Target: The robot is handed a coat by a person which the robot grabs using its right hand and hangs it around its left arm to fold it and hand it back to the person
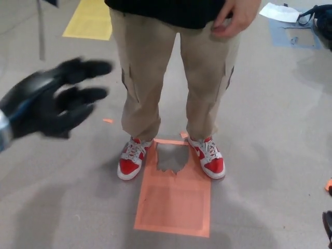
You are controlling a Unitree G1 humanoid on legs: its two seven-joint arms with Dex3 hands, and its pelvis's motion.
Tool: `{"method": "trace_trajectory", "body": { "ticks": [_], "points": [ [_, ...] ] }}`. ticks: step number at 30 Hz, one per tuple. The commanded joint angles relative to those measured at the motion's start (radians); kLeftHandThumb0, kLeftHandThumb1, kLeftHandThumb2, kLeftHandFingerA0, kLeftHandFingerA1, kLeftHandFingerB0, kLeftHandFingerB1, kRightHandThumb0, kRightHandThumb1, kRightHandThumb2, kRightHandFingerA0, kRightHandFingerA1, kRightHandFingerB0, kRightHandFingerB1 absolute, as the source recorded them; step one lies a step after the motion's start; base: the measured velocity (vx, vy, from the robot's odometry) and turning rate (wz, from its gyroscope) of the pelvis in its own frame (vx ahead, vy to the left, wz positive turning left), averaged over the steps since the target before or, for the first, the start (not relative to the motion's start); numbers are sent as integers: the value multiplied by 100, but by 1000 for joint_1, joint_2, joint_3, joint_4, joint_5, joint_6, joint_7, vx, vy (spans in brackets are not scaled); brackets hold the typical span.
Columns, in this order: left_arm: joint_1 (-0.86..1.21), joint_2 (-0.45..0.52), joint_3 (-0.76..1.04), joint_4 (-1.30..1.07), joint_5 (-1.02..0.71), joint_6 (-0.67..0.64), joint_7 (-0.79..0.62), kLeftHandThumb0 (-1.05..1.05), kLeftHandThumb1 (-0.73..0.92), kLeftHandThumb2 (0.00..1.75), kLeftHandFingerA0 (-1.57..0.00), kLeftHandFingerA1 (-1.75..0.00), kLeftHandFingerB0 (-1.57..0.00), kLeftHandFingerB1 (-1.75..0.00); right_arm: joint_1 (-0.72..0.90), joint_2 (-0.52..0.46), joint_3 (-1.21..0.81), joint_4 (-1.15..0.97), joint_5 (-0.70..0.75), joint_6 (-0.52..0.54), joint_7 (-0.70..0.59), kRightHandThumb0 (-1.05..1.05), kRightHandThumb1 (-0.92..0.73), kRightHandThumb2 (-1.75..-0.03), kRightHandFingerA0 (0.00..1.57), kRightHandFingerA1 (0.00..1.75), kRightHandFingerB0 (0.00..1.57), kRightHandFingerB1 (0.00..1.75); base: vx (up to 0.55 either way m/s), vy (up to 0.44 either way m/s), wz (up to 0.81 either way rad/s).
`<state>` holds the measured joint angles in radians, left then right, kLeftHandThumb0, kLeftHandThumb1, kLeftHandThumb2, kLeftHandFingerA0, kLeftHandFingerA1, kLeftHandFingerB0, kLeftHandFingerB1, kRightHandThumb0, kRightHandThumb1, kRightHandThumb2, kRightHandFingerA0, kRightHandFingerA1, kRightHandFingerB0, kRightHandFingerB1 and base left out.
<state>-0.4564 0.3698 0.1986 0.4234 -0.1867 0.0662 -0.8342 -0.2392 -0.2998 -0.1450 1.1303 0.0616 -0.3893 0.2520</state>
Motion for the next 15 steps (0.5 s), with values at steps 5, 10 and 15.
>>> {"method": "trace_trajectory", "body": {
  "ticks": [5,10,15],
  "points": [
    [192,38,63,211,20,-184,72,-34,59,111,0,-48,0,-48,-4,-42,74,97,-87,77,-58,-35,-58,-112,0,46,0,46,0,0,0],
    [204,44,61,477,54,-283,162,-65,85,66,-15,-32,-10,-26,-9,-47,91,133,-103,107,-55,-75,-76,-107,13,45,3,36,0,0,0],
    [239,54,21,663,117,-334,282,-71,68,102,-5,-41,-4,-36,3,-55,115,149,-121,127,-56,-70,-76,-107,10,44,2,36,0,0,0]
  ]
}}
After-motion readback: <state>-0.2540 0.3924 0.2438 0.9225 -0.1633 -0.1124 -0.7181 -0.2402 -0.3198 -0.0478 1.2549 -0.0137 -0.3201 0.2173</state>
